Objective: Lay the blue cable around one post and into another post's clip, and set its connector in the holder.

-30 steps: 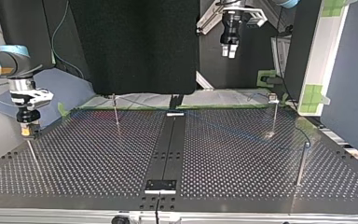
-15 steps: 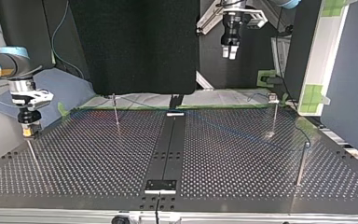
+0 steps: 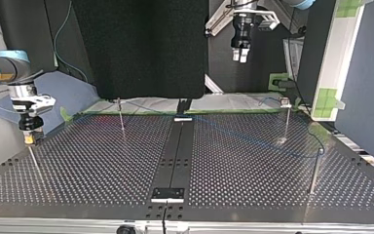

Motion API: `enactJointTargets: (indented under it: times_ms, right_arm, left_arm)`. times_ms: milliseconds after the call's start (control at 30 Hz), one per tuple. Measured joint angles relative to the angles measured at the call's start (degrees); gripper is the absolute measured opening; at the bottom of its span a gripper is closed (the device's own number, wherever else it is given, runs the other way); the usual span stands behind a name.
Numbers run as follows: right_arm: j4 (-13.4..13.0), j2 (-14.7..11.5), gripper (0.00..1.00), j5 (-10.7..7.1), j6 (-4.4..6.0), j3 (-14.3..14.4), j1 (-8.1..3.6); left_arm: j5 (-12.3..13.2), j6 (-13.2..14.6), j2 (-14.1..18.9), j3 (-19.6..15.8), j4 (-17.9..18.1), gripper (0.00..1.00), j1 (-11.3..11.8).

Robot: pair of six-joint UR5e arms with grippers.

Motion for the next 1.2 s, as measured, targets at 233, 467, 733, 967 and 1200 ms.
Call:
enactJointTargets:
  times_ms: [233, 467, 733, 967, 1200]
  right_arm:
    - [0.21, 0.09, 0.0, -0.44, 0.0, -0.54, 0.0]
    - [0.13, 0.17, 0.0, -0.57, 0.0, -0.73, 0.0]
    - [-0.02, 0.18, 0.0, -0.66, 0.0, -0.77, -0.19]
    - [-0.01, 0.18, 0.0, -0.64, 0.31, -0.77, -0.26]
    - [-0.02, 0.19, 0.0, -0.63, 0.55, -0.77, -0.28]
  left_arm:
    - [0.14, 0.0, 0.0, 0.0, 0.02, 0.98, 0.16]
    - [0.26, 0.0, 0.0, 0.0, 0.01, 0.98, 0.25]
    - [0.27, 0.0, 0.0, 0.0, 0.0, 0.98, 0.26]
    - [0.29, 0.0, -0.04, 0.0, 0.11, 0.98, 0.35]
    - [0.43, 0.0, -0.05, 0.0, 0.16, 0.98, 0.62]
